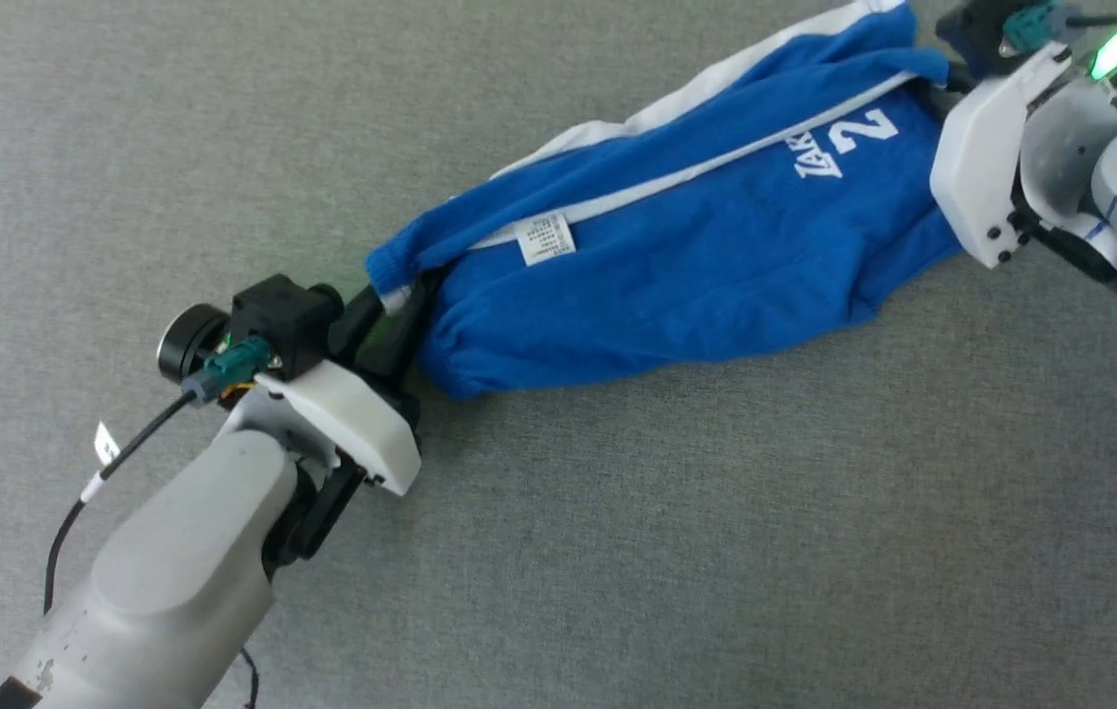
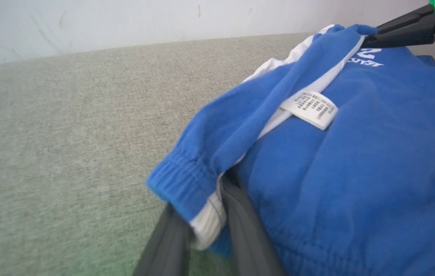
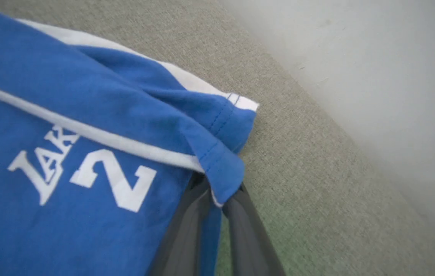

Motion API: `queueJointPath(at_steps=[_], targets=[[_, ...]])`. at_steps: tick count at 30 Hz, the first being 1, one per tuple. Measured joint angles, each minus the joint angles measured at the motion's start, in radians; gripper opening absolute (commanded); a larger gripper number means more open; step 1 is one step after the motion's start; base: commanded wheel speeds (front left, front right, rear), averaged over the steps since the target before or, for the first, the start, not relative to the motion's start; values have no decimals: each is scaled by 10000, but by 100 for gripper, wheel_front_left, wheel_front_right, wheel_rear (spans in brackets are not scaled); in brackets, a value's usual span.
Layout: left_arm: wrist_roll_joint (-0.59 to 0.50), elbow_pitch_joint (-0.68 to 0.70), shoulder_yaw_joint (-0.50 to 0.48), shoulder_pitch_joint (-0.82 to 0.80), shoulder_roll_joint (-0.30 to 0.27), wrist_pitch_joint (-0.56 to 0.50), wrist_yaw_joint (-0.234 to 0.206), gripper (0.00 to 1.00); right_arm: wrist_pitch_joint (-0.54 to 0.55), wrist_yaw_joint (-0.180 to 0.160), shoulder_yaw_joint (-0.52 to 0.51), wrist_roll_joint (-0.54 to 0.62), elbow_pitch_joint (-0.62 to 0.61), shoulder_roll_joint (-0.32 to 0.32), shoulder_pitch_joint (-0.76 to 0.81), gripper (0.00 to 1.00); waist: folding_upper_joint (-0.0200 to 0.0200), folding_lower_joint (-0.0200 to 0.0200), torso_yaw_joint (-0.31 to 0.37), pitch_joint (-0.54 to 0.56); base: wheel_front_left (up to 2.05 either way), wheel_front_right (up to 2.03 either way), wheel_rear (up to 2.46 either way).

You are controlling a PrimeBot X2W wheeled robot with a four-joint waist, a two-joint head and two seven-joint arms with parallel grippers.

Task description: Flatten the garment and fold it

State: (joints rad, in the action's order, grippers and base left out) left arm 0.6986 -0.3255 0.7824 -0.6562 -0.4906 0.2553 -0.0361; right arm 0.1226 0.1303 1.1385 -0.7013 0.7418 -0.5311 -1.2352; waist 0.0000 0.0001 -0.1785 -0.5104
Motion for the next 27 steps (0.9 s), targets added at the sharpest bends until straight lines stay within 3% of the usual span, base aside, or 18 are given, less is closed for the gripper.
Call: queueJointPath(at_steps=[1,7,13,17,21,27], targets=[[-115,25,-15,70,-33,4,-81,100,-125,8,88,-130,-31,-31,7,100,0,1,-9,88,0,0,0],[-849,1087,-640,895,-380,10,-905,100,-416,13,602,-744,-757,-773,-85,100,0,-1,43,856,0,0,0],[-1847,2591,-1762,1855,-357,17,-1756,100,1149,13,1099,-1553,-2171,-1810,-355,100,0,-3,109,1641,0,0,0],[-2585,3056,-2382,2427,-13,17,-2286,100,2773,13,1241,-2257,-2786,-2270,-555,100,0,-4,65,1949,0,0,0],[-3300,3396,-2886,2825,602,17,-2612,100,4163,13,1304,-2863,-2888,-2314,-553,100,0,-4,-85,1942,0,0,0],[-4119,3551,-3574,2964,1438,17,-2623,100,4847,13,1287,-3490,-1941,-2073,-446,100,0,-1,-368,1577,0,0,0]])
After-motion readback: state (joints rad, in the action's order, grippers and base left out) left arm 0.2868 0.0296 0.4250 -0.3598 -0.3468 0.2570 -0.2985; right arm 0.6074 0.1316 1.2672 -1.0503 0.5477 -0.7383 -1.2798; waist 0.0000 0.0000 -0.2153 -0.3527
